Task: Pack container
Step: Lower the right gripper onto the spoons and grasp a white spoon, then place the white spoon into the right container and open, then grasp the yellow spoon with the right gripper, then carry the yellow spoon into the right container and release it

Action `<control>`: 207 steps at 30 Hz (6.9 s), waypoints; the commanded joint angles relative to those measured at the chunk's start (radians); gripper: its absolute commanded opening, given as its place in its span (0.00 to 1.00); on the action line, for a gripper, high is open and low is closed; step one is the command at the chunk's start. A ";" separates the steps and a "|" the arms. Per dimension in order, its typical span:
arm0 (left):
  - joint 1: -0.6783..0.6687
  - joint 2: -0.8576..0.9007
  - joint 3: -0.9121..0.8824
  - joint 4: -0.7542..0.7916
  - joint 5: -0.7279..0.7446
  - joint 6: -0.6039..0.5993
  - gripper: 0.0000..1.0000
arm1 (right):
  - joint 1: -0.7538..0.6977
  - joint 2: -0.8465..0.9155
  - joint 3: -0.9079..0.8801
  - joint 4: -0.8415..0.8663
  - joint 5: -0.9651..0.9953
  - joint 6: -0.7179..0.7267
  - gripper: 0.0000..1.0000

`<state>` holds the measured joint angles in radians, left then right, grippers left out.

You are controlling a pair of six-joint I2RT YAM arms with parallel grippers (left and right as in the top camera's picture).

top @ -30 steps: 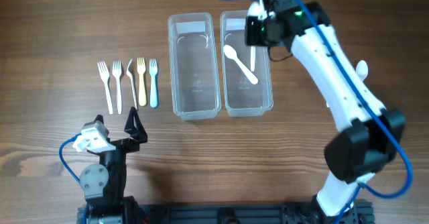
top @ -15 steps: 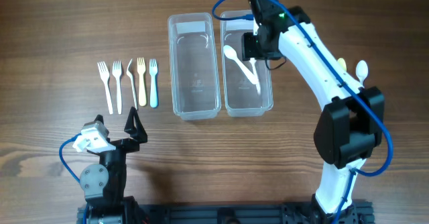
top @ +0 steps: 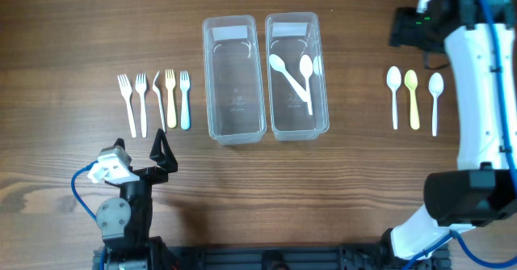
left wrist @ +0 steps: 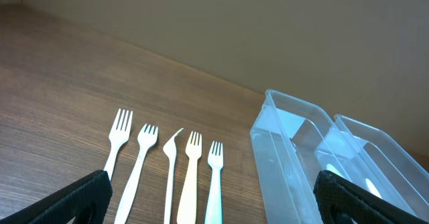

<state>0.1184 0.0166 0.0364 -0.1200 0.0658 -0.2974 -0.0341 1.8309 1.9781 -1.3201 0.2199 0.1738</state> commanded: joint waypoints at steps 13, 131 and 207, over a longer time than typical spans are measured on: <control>-0.004 -0.003 -0.008 0.001 0.008 0.013 1.00 | -0.173 0.029 -0.519 0.341 -0.044 -0.240 0.79; -0.004 -0.003 -0.008 0.001 0.008 0.013 1.00 | -0.235 0.110 -0.288 0.256 -0.169 -0.215 0.64; -0.004 -0.003 -0.008 0.001 0.008 0.013 1.00 | 0.492 0.197 -0.142 0.375 -0.129 -0.069 0.04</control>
<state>0.1184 0.0166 0.0364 -0.1200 0.0658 -0.2970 0.4389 1.9667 1.8538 -0.9386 -0.0441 0.0570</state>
